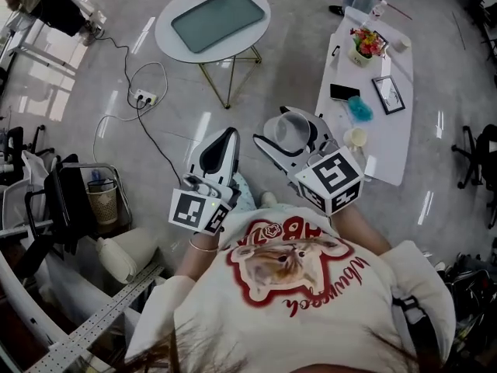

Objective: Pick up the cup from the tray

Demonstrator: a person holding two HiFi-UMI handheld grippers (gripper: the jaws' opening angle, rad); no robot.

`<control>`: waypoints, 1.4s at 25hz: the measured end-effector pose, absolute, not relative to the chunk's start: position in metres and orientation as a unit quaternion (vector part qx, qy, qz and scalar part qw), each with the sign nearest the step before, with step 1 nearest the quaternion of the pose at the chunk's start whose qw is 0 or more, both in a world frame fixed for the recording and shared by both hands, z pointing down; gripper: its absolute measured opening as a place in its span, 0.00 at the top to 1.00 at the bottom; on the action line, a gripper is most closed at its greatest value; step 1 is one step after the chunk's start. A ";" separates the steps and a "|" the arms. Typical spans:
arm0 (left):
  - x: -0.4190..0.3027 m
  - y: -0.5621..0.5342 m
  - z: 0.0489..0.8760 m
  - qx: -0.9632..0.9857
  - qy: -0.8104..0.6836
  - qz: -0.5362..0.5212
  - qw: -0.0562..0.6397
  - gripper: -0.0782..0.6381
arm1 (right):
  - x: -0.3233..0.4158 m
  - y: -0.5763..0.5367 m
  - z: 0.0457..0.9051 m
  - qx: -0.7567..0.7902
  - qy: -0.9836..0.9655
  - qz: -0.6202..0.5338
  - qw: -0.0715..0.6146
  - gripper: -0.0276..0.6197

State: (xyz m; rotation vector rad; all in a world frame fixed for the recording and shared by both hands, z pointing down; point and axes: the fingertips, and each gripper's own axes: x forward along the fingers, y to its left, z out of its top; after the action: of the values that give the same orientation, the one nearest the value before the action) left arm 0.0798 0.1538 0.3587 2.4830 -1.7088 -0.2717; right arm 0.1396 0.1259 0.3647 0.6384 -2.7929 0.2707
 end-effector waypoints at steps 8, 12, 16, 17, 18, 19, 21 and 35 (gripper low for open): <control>0.095 0.183 0.352 0.816 -0.570 -0.077 0.052 0.87 | 0.147 0.145 0.361 0.206 -0.966 0.092 0.127 0.46; 0.102 0.190 0.348 0.823 -0.560 -0.074 0.051 0.87 | 0.144 0.155 0.350 0.201 -0.969 0.087 0.115 0.46; 0.101 0.200 0.344 0.826 -0.556 -0.076 0.052 0.87 | 0.141 0.163 0.341 0.205 -0.969 0.077 0.111 0.46; 0.099 0.201 0.343 0.827 -0.555 -0.075 0.052 0.87 | 0.141 0.163 0.339 0.211 -0.968 0.074 0.110 0.46; 0.097 0.203 0.343 0.828 -0.554 -0.074 0.053 0.87 | 0.141 0.163 0.338 0.218 -0.967 0.073 0.109 0.46; 0.095 0.204 0.344 0.828 -0.553 -0.072 0.054 0.87 | 0.142 0.163 0.338 0.223 -0.966 0.075 0.109 0.46; 0.091 0.208 0.344 0.827 -0.554 -0.071 0.055 0.87 | 0.142 0.167 0.340 0.226 -0.965 0.081 0.107 0.46; 0.075 0.215 0.339 0.826 -0.556 -0.080 0.050 0.87 | 0.130 0.178 0.338 0.235 -0.963 0.085 0.106 0.47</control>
State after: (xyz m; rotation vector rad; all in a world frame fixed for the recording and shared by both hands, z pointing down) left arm 0.0753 0.2146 0.3394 2.5161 -1.6926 -0.2444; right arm 0.1304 0.1778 0.3382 0.6910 -2.8360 0.2508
